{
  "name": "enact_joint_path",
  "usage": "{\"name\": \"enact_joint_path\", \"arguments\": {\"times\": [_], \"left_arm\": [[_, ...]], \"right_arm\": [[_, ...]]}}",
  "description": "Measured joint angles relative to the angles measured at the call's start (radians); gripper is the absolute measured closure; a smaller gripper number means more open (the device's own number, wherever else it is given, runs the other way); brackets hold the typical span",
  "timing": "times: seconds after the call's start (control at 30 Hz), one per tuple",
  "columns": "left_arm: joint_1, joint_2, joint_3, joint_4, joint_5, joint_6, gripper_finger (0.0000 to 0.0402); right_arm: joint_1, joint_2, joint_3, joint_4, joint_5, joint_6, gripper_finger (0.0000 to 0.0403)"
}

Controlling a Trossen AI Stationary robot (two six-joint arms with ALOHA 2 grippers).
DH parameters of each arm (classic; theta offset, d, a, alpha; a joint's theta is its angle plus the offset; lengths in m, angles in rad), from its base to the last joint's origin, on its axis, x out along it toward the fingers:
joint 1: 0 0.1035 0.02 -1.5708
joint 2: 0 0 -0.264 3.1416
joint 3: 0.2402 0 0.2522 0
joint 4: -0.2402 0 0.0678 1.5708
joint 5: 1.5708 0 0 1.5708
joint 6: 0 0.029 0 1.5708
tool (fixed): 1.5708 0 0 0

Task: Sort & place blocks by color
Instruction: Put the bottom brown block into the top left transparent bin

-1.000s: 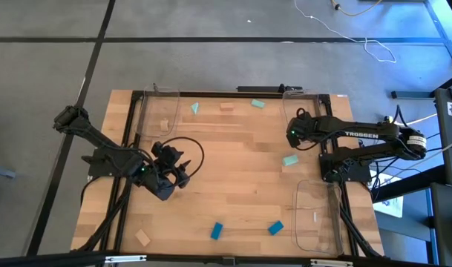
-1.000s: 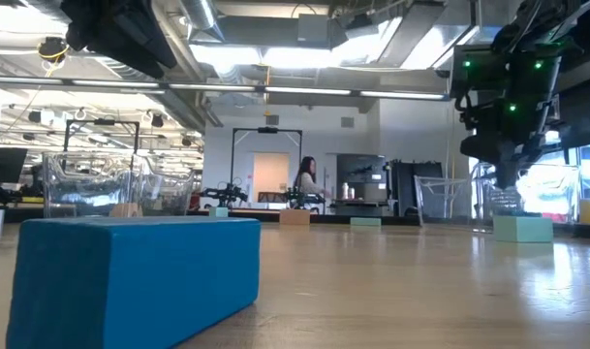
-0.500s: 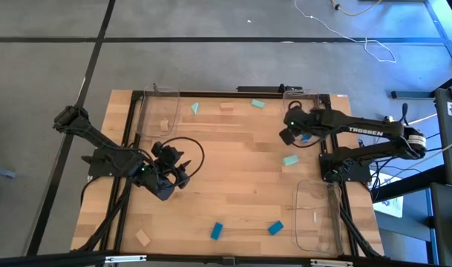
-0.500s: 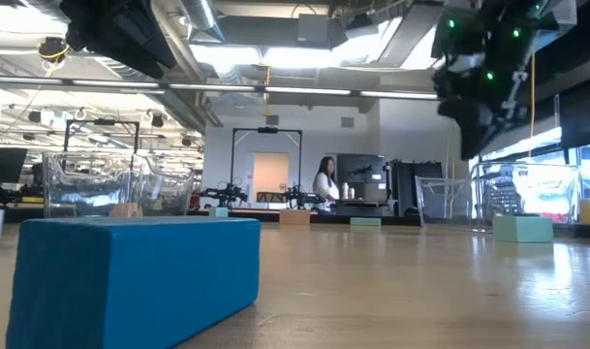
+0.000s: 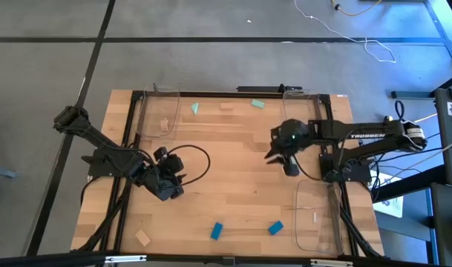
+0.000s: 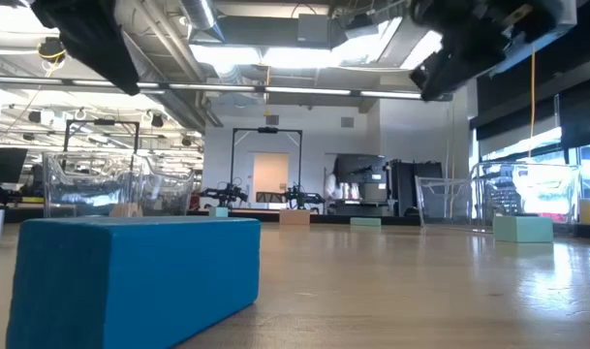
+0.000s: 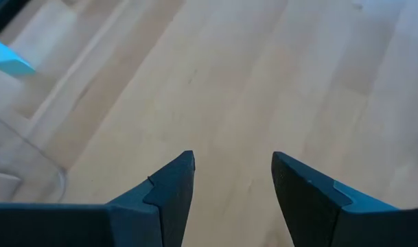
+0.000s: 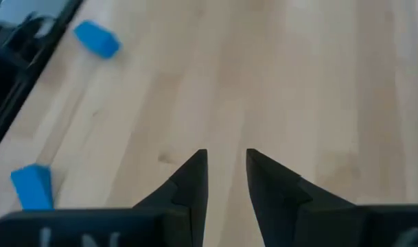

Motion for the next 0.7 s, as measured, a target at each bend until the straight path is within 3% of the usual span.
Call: {"name": "enact_joint_path", "arguments": {"times": [0.23, 0.5, 0.7], "left_arm": [[-0.011, 0.0, 0.0, 0.008, 0.029, 0.024, 0.0213], [-0.06, 0.0, 0.0, 0.058, 0.069, 0.017, 0.0213], [-0.085, 0.012, 0.0, 0.11, 0.233, -0.068, 0.0213]], "right_arm": [[0.151, 0.001, 0.0, 0.08, 0.03, -0.014, 0.0302], [0.205, 0.001, 0.0, 0.164, 0.033, 0.012, 0.0302], [0.223, 0.001, 0.0, 0.163, 0.033, 0.009, 0.0302]]}}
